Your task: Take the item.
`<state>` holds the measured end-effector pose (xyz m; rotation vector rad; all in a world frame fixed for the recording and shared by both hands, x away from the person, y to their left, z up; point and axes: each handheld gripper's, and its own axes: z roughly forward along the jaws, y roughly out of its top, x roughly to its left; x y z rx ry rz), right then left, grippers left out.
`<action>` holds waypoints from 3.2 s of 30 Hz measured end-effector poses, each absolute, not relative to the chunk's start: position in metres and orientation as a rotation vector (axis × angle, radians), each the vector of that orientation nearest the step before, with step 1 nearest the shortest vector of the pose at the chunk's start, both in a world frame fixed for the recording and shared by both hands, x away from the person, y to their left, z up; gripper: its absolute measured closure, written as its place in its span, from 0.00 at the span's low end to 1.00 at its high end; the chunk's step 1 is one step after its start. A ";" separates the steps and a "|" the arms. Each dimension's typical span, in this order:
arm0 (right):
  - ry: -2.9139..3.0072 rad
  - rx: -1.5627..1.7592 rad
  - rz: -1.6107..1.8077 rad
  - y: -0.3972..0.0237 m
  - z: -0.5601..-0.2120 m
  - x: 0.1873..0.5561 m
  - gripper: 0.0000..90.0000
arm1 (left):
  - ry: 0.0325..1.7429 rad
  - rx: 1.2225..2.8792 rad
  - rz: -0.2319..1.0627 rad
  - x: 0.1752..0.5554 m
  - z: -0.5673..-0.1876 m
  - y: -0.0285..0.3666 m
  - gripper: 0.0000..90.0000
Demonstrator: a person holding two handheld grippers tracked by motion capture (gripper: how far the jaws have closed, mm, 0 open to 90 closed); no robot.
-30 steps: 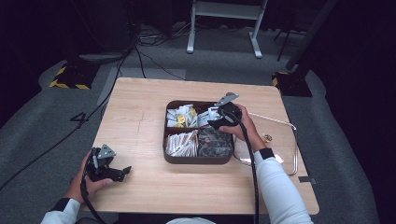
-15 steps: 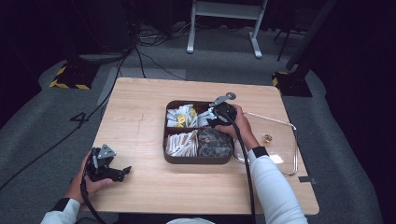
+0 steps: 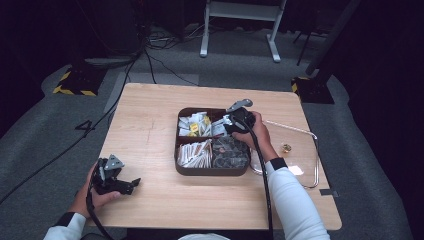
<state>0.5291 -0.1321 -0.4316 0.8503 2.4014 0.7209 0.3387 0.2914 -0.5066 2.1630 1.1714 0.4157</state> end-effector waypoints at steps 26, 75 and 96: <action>2.481 0.737 0.691 -0.130 -0.438 0.519 0.31 | 1.172 2.160 0.418 0.339 -0.507 0.291 0.01; 2.279 0.575 0.654 -0.134 -0.414 0.516 0.99 | 1.174 2.160 0.415 0.338 -0.507 0.291 0.01; 2.274 0.596 1.002 -0.167 -0.392 0.476 1.00 | 1.175 2.161 0.415 0.338 -0.507 0.291 0.01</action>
